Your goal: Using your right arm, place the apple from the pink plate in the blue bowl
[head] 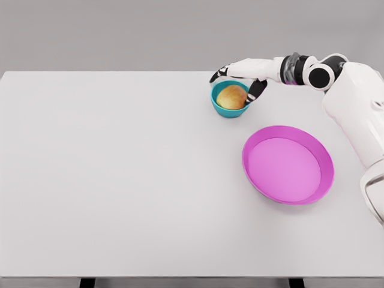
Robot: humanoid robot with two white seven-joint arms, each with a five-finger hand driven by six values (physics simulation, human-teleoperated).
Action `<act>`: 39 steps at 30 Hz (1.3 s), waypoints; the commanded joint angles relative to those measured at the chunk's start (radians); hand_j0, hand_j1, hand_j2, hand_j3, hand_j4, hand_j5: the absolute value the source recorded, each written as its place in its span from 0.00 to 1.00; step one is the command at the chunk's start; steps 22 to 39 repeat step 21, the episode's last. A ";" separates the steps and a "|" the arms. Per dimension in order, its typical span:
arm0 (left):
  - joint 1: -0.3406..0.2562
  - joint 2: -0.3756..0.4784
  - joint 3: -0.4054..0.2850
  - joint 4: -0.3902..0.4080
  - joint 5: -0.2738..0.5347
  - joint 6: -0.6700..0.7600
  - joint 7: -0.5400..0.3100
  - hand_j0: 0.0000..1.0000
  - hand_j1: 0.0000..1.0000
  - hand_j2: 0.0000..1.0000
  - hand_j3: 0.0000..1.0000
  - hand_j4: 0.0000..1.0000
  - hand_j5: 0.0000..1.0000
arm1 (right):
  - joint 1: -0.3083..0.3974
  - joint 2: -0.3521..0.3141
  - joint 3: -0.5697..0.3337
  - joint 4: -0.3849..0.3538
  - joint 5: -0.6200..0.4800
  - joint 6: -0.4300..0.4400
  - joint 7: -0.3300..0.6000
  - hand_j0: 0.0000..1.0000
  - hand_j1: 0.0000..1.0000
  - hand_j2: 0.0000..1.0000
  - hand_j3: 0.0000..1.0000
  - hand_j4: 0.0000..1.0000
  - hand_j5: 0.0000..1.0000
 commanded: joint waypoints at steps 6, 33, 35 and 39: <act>0.000 0.000 0.000 0.000 0.000 0.000 0.000 1.00 1.00 1.00 1.00 1.00 1.00 | 0.029 -0.166 -0.115 -0.302 -0.018 0.003 -0.001 1.00 1.00 1.00 1.00 1.00 1.00; -0.002 0.000 -0.002 0.000 -0.008 0.000 0.000 1.00 1.00 1.00 1.00 1.00 1.00 | 0.650 -0.351 -0.717 -0.737 -0.114 0.003 -0.001 1.00 1.00 1.00 1.00 1.00 1.00; -0.002 0.000 -0.002 0.000 -0.008 0.000 0.000 1.00 1.00 1.00 1.00 1.00 1.00 | 0.650 -0.351 -0.717 -0.737 -0.114 0.003 -0.001 1.00 1.00 1.00 1.00 1.00 1.00; -0.002 0.000 -0.002 0.000 -0.008 0.000 0.000 1.00 1.00 1.00 1.00 1.00 1.00 | 0.650 -0.351 -0.717 -0.737 -0.114 0.003 -0.001 1.00 1.00 1.00 1.00 1.00 1.00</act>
